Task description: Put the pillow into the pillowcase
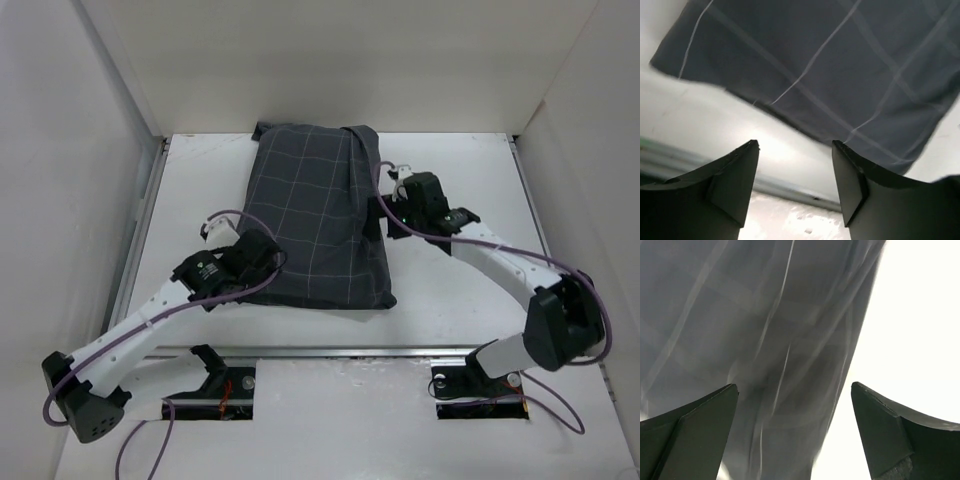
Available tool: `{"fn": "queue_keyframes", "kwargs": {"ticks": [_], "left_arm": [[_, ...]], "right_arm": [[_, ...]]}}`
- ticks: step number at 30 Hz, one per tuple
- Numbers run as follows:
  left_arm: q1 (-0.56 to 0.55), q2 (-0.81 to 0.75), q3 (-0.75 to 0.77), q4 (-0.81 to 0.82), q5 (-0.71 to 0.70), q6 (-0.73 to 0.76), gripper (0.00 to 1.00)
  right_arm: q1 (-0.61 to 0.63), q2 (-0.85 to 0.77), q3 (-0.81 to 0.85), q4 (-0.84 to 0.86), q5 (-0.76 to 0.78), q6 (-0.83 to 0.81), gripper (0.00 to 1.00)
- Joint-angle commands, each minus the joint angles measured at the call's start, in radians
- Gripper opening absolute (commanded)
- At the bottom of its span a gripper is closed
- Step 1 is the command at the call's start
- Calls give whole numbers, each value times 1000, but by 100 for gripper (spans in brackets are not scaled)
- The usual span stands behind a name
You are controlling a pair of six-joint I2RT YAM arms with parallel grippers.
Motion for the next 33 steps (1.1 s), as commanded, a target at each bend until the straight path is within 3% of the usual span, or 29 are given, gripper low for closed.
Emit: {"fn": "queue_keyframes", "kwargs": {"ticks": [1, 4, 7, 12, 14, 15, 17, 20, 23, 25, 30, 33], "left_arm": [[26, 77, 110, 146, -130, 179, 57], [88, 212, 175, 280, -141, 316, 57], [163, 310, 245, 384, -129, 390, 54], [253, 459, 268, 579, -44, 505, 48], [263, 491, 268, 613, -15, 517, 46], [278, 522, 268, 628, -15, 528, 46], [289, 551, 268, 654, -15, 528, 41], [314, 603, 259, 677, 3, 539, 34], [324, 639, 259, 677, 13, 539, 31], [333, 649, 259, 677, 3, 528, 30], [344, 682, 259, 663, -18, 505, 27], [355, 705, 282, 653, -6, 505, 25]], "right_arm": [[15, -129, -121, -8, -162, -41, 100], [15, -190, -220, -21, -225, -29, 97], [24, -236, -308, -21, -187, 4, 81], [24, -215, -377, 83, -242, 23, 76], [36, -192, -386, 117, -279, 12, 59], [36, -183, -386, 117, -292, 12, 45], [36, -183, -386, 101, -290, 12, 0], [36, -282, -400, 9, -253, 23, 0], [45, -451, -409, -194, -167, 96, 0], [45, -537, -461, -212, -257, 208, 0], [76, -546, -523, -373, -167, 385, 0], [85, -505, -625, -377, -167, 471, 0]]}}
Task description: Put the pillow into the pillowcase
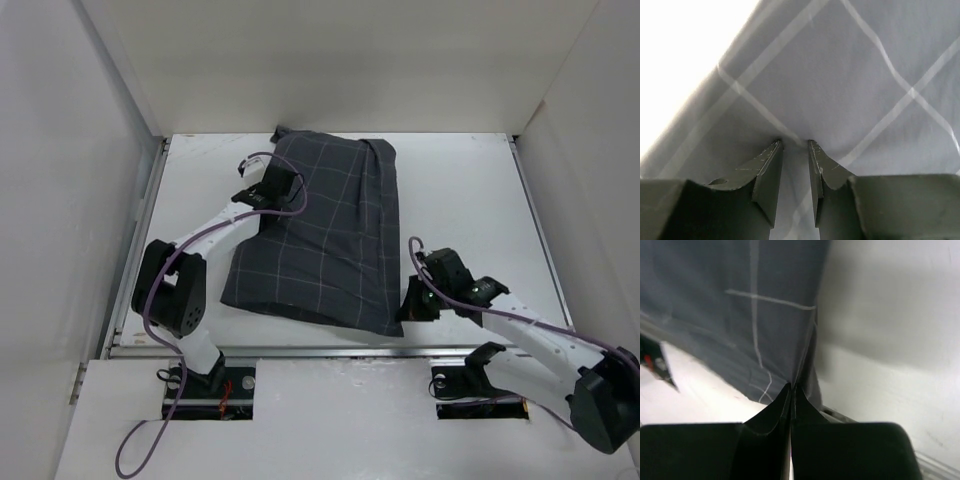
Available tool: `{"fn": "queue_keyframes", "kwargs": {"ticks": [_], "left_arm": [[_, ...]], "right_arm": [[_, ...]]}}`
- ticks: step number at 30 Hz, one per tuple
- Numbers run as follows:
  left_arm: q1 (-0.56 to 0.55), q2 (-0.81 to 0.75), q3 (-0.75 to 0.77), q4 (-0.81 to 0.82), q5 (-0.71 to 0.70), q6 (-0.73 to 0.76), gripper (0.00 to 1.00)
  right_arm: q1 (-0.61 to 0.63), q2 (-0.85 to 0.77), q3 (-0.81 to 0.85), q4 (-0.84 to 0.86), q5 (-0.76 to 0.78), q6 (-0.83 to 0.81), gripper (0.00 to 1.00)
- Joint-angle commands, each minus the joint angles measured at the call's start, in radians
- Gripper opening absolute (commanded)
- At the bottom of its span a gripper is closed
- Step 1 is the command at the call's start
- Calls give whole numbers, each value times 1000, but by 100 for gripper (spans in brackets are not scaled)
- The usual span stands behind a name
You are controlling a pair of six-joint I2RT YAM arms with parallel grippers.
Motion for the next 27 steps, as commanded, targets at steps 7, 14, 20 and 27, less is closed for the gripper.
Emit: {"fn": "queue_keyframes", "kwargs": {"ticks": [7, 14, 20, 27], "left_arm": [[39, 1, 58, -59, -49, -14, 23], [50, -104, 58, -59, -69, 32, 29], [50, -271, 78, -17, -117, 121, 100], [50, -443, 27, 75, -137, 224, 100]], "right_arm": [[102, -4, 82, -117, 104, 33, 18], [114, 10, 330, -76, 203, -155, 100], [18, 178, 551, -3, 628, -122, 100], [-338, 440, 800, 131, 594, -168, 100]]}}
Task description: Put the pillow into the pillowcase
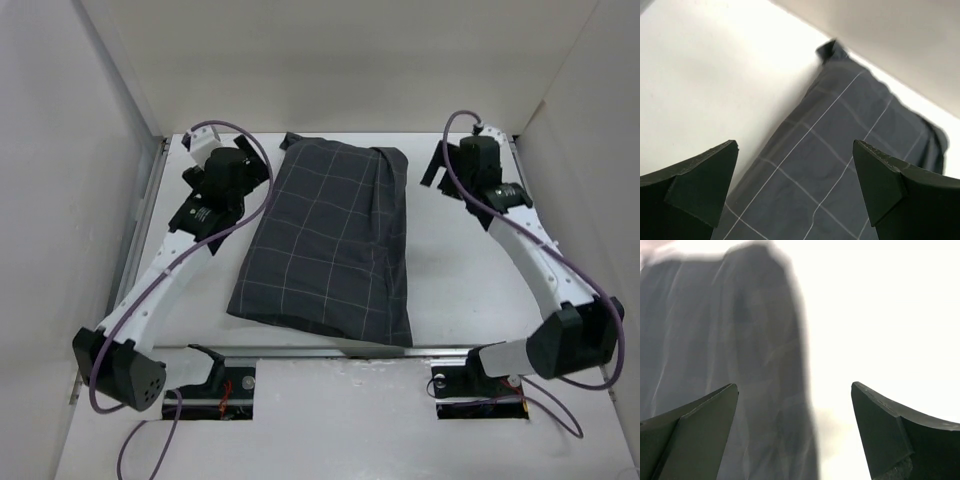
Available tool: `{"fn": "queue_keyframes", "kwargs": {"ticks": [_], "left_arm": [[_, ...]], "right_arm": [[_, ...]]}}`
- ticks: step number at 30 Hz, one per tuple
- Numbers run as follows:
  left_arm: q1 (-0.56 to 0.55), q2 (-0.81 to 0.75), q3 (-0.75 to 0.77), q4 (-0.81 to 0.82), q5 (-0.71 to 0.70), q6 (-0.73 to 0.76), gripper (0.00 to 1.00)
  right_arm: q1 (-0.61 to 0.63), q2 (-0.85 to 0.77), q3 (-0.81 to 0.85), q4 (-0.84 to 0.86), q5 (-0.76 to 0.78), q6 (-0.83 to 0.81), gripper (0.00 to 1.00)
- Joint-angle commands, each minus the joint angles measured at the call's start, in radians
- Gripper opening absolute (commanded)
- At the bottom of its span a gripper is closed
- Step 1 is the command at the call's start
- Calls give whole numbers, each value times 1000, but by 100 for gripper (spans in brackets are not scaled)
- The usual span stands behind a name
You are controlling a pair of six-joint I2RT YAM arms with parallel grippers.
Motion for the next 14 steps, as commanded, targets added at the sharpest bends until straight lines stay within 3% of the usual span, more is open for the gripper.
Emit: {"fn": "queue_keyframes", "kwargs": {"ticks": [1, 5, 10, 14], "left_arm": [[1, -51, -14, 53, -49, 66, 100], [1, -62, -27, 42, -88, 66, 100], [1, -53, -27, 42, -112, 66, 100], [1, -41, -17, 53, -122, 66, 100]], "right_arm": [[-97, 93, 141, 74, 59, -59, 100], [-111, 153, 221, 48, 80, -148, 100], [-121, 117, 135, 200, 34, -166, 100], [-121, 107, 120, 218, 31, -176, 100]]}}
